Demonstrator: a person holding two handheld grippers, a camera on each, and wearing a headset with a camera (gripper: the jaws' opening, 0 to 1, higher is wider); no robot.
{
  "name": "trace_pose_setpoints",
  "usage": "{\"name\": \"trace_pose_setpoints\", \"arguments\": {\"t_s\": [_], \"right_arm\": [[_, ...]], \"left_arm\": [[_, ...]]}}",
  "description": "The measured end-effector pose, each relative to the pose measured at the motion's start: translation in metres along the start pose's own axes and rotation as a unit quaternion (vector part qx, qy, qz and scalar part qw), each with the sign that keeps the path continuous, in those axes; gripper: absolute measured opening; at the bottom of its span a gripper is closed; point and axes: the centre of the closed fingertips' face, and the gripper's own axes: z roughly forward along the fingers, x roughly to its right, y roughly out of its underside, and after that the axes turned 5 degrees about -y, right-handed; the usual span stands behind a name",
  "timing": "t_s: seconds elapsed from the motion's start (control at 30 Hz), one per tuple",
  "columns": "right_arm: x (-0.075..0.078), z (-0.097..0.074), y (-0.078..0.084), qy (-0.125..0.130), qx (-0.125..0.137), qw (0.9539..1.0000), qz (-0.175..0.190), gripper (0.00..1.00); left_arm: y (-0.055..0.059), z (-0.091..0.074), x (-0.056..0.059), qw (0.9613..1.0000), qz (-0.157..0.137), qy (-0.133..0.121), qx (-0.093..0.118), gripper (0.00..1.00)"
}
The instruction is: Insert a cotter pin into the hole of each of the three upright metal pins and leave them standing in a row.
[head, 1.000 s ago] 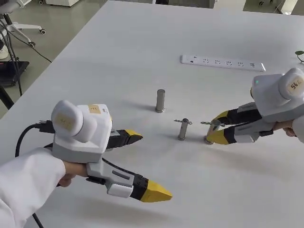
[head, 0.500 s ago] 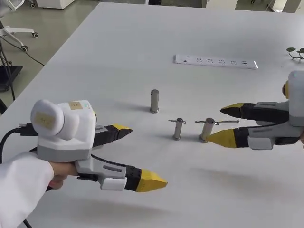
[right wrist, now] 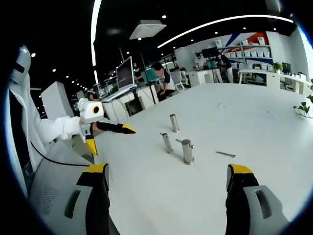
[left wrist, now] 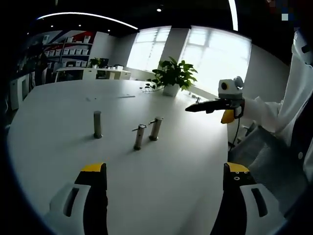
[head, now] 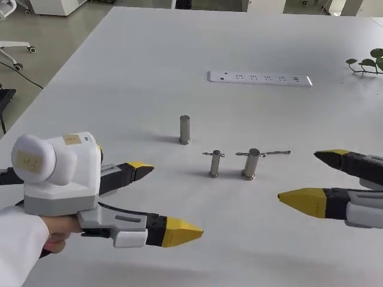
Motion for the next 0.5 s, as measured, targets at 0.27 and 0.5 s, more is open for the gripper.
{"name": "trace_pose_setpoints", "arguments": {"t_s": [0.27,0.5], "right_arm": [[-0.006,-0.017,0.013,0.02,-0.012,0.9997,0.001,0.98],[-0.006,-0.022,0.009,0.034,-0.002,0.9994,0.005,0.98]], "left_arm": [[0.002,-0.008,-0.007,0.9999,-0.005,-0.011,-0.002,0.99],[-0.01,-0.006,-0.021,0.9995,0.002,-0.029,0.012,0.99]]}}
